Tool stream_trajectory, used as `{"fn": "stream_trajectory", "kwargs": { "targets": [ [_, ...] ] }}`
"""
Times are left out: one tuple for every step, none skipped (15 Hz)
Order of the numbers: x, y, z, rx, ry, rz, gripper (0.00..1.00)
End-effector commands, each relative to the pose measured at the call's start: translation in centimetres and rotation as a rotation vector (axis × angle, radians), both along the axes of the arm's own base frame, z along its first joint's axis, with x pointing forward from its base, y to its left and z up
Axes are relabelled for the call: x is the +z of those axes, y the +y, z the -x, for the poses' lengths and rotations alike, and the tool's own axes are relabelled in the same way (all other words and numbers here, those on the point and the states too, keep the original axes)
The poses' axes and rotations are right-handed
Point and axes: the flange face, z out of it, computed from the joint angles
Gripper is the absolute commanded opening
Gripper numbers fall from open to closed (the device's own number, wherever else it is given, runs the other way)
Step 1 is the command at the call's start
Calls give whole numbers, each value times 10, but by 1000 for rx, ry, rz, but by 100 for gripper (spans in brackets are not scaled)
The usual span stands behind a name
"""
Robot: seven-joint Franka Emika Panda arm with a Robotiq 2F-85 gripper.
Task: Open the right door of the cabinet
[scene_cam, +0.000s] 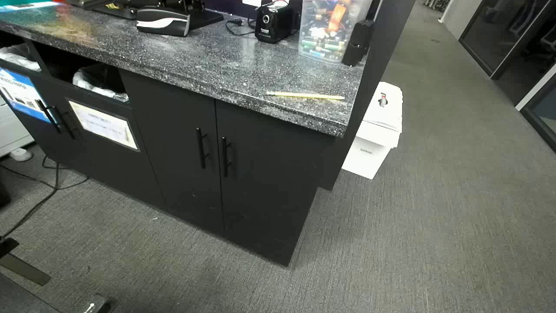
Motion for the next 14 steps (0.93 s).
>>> {"fn": "stream_trajectory", "kwargs": {
  "targets": [
    [1, 0, 0, 0, 0, 0, 100],
    [1, 0, 0, 0, 0, 0, 100],
    [1, 0, 0, 0, -1, 0, 100],
    [1, 0, 0, 0, -1, 0, 100],
    [1, 0, 0, 0, -1, 0, 100],
    [1, 0, 0, 0, -1, 0, 100],
    [1, 0, 0, 0, -1, 0, 100],
    [1, 0, 0, 0, -1, 0, 100],
    [1, 0, 0, 0, -1, 0, 100],
    [1, 0, 0, 0, -1, 0, 100],
    [-1, 2, -9, -13, 0, 2, 100],
    [-6, 6, -24, -24, 5, 2, 100],
    [-11, 9, -38, -35, 4, 1, 100],
    [-16, 13, -54, -47, -10, -8, 100]
  ]
}}
